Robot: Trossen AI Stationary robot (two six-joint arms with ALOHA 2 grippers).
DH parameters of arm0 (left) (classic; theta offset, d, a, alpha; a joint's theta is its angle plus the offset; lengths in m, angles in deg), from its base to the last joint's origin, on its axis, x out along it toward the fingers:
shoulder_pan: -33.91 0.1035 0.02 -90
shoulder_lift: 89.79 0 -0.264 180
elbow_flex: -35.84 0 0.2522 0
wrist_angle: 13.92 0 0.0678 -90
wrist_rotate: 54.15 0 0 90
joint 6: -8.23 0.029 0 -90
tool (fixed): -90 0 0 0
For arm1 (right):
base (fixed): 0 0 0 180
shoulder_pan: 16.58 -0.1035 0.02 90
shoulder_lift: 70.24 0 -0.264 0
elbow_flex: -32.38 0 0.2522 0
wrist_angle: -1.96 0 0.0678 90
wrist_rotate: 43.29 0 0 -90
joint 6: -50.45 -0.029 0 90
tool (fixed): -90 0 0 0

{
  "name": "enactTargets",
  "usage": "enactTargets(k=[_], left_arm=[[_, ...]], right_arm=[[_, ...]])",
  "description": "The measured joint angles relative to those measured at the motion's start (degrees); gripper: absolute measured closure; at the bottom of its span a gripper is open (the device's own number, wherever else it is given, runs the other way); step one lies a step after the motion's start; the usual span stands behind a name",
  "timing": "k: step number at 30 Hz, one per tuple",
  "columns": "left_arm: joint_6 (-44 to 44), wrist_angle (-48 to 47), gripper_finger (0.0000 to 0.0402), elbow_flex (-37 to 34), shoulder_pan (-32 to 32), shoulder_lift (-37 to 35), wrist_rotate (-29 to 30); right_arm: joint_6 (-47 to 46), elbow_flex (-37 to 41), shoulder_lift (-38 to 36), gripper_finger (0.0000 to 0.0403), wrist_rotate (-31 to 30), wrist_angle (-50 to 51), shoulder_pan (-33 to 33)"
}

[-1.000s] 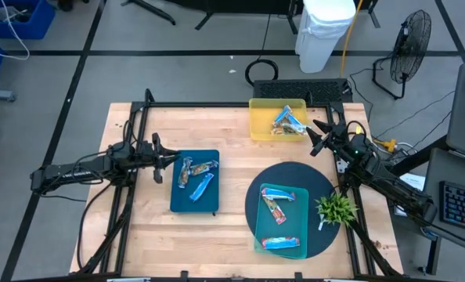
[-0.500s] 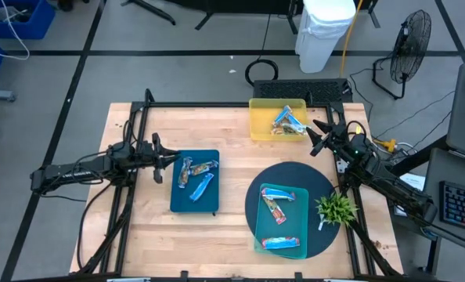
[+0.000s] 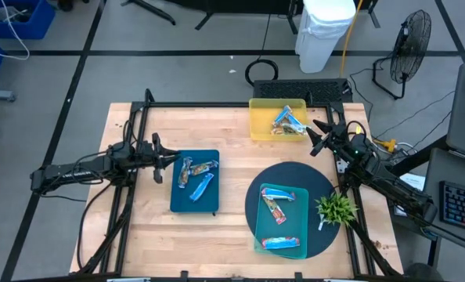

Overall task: Pick and place Granola Bars by type
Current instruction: Return to Home Position

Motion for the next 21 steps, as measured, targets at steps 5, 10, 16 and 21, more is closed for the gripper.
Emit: enactTargets(k=[5, 10, 16, 21], left_arm=[[0.0, 0.0, 0.0332, 0.0, 0.0, 0.0, 0.0], [0.0, 0.0, 0.0332, 0.0, 0.0, 0.0, 0.0], [0.0, 0.0, 0.0332, 0.0, 0.0, 0.0, 0.0], [0.0, 0.0, 0.0332, 0.0, 0.0, 0.0, 0.0]], right_arm=[[0.0, 0.0, 0.0, 0.0185, 0.0, 0.0, 0.0], [0.0, 0.0, 0.0, 0.0183, 0.0, 0.0, 0.0], [0.0, 0.0, 0.0, 0.0183, 0.0, 0.0, 0.0], [0.0, 0.0, 0.0, 0.0185, 0.0, 0.0, 0.0]])
